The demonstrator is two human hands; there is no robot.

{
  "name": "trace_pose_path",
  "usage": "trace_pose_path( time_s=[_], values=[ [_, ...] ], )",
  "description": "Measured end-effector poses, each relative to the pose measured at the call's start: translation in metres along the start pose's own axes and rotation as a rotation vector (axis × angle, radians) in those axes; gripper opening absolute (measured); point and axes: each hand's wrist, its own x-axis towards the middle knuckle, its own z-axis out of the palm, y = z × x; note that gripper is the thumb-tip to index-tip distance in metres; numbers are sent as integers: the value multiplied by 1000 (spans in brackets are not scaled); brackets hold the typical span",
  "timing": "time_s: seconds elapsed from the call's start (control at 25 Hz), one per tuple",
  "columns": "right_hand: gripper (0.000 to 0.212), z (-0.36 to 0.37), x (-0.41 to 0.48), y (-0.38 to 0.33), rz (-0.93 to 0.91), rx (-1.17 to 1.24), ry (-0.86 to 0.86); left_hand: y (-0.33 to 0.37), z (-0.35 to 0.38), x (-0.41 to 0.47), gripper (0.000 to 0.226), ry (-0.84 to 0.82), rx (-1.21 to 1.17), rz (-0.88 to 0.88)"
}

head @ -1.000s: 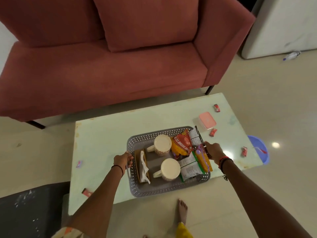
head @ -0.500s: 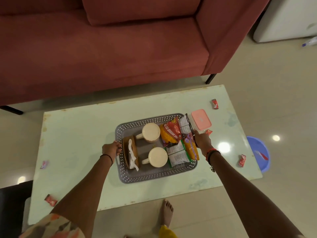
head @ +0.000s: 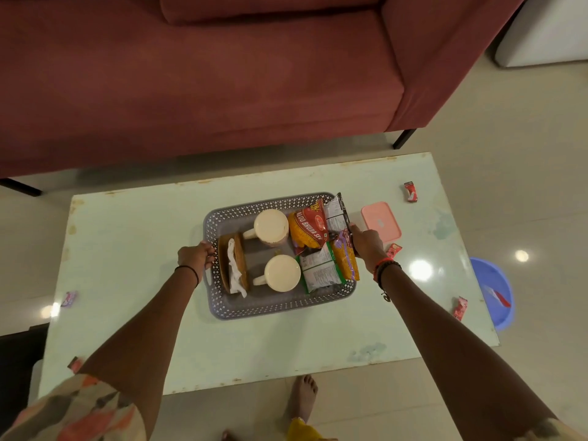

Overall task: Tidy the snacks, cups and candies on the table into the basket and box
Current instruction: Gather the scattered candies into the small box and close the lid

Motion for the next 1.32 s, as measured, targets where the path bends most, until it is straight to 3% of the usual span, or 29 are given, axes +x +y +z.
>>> trace_pose_path(
  time_s=[0.36, 0.56, 0.84, 1.04, 1.24, 1.32],
  values=[
    [37, 5, 16, -4, 20, 2, -58, -6, 5, 25, 25, 7, 50, 17],
    [39, -4, 3, -10, -38, -123, -58, -1, 3, 2, 48, 104, 490, 170],
    [32, -15, -36, 10, -44, -182, 3, -35, -15, -69, 40, 203, 817, 505],
    [28, -21, -77, 37, 9, -125, 90, -71, -24, -119, 34, 117, 905, 739],
    [16, -29, -112, 59, 49, -53, 125, -89, -24, -151, 30, -42, 903, 795],
    [22, -36, -116, 66, 45, -26, 158, -85, -15, -158, 29, -115, 870, 834]
  ],
)
